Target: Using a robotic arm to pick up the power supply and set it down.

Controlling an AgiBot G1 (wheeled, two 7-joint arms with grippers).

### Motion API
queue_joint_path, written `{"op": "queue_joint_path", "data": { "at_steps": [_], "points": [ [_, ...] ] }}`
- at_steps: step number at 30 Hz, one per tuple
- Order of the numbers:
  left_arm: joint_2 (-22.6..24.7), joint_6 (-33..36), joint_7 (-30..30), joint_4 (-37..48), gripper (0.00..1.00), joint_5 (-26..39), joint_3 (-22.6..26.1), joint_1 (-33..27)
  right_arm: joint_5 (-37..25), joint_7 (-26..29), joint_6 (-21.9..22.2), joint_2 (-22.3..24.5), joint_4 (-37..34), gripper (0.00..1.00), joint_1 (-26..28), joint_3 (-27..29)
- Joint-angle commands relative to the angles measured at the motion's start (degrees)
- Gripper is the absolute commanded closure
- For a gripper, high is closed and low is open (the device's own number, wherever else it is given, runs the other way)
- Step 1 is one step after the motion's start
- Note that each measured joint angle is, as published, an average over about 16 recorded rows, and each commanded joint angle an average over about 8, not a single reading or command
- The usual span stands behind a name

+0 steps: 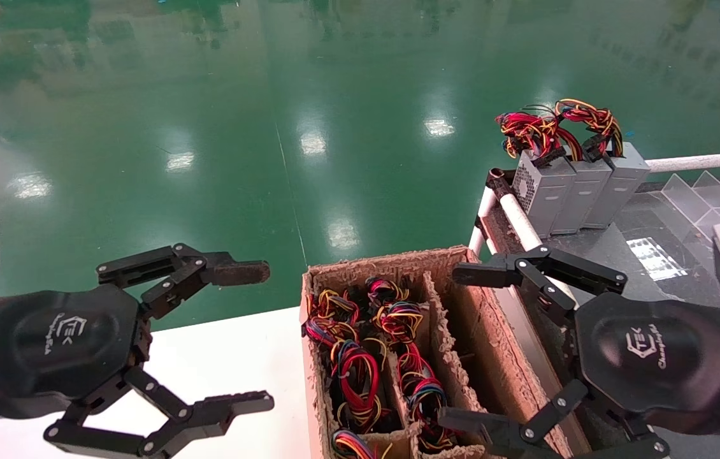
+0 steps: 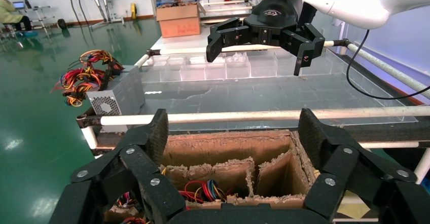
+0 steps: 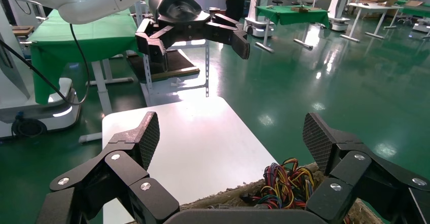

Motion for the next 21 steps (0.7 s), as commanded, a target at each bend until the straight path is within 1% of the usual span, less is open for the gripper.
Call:
{"op": "queue_joint_path", "data": {
  "at_steps": [1,21],
  "points": [
    [0.0,0.0,0.0,0.0,1.0,0.0,0.0,0.0,0.0,0.0,0.0,0.0,0.0,0.0,0.0,0.0],
    [0.0,0.0,0.0,0.0,1.0,0.0,0.0,0.0,0.0,0.0,0.0,0.0,0.0,0.0,0.0,0.0]
  ]
}}
